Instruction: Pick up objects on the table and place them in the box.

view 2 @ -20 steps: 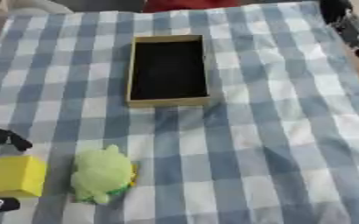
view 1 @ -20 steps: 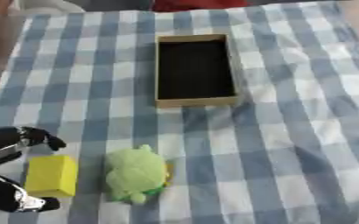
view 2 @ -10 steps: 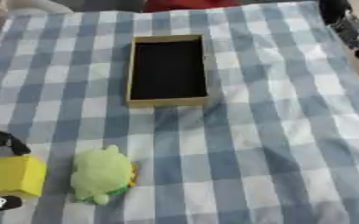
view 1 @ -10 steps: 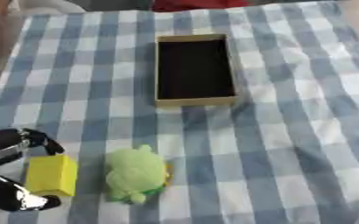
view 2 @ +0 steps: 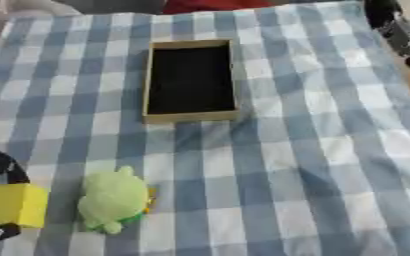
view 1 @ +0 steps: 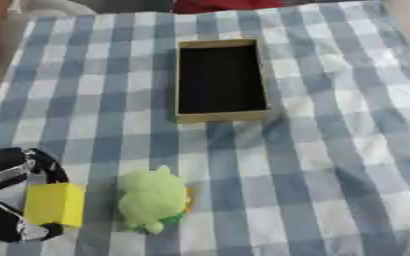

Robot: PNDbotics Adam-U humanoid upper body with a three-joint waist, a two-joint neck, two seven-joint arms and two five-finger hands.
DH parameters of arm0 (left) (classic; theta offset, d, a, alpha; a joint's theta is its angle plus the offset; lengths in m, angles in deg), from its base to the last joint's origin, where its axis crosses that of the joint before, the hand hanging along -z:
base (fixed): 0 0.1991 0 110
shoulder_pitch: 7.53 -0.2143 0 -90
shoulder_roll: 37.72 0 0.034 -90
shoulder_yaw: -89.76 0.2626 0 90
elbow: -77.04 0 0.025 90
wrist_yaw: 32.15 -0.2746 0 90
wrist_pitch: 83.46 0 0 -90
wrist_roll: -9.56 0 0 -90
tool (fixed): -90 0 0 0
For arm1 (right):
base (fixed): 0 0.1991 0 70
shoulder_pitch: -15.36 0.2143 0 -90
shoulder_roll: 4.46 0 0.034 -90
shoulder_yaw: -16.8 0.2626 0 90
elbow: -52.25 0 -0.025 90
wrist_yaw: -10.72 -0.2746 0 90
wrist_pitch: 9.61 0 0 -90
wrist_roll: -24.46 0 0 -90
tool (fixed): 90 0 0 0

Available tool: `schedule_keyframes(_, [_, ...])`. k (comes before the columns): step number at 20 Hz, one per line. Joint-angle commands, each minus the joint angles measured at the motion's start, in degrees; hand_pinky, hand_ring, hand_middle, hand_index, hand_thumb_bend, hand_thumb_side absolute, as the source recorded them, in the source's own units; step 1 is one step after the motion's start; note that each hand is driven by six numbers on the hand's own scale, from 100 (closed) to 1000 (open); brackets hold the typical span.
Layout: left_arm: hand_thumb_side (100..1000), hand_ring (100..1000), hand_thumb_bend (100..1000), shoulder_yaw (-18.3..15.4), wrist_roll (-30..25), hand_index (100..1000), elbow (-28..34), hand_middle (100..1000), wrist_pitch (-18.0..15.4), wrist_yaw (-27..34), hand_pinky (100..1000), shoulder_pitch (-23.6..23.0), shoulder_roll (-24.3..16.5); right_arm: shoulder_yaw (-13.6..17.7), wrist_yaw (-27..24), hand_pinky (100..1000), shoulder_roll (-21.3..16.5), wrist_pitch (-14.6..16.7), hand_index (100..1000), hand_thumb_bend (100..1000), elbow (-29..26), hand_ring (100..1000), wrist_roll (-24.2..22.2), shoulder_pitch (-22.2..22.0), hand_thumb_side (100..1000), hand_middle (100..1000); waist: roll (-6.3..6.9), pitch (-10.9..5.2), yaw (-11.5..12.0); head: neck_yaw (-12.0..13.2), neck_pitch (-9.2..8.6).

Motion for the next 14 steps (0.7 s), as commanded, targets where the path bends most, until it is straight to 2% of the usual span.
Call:
schedule_keyframes(1, [100, 755, 513, -0.9, -0.3, 687, 0.5, 506, -0.8, -0.9, 776, 0.6, -1.6, 0.5, -0.4, 579, -0.9, -0.2, 779, 100, -0.9, 730, 0.0, 0.3, 971, 696, -0.01, -0.71, 0.0, 0.0, 0.29])
schedule_keyframes(10, [100, 734, 440, -2.3, 0.4, 667, 0.5, 485, -2.5, -0.5, 751, 2.9, -2.6, 0.6, -0.3, 579, -1.0, -0.2, 779, 100, -0.9, 730, -0.1, 0.2, 971, 695, 0.15, -0.72, 0.2, -0.6, 0.29])
schedule_keyframes(14, [100, 729, 424, -3.7, 1.7, 663, 0.5, 482, -3.5, -0.5, 747, 5.6, -2.8, 0.6, -0.3, 580, -1.0, -0.1, 779, 100, -0.9, 729, -0.1, 0.2, 972, 695, 0.22, -0.63, 0.2, -0.9, 0.29])
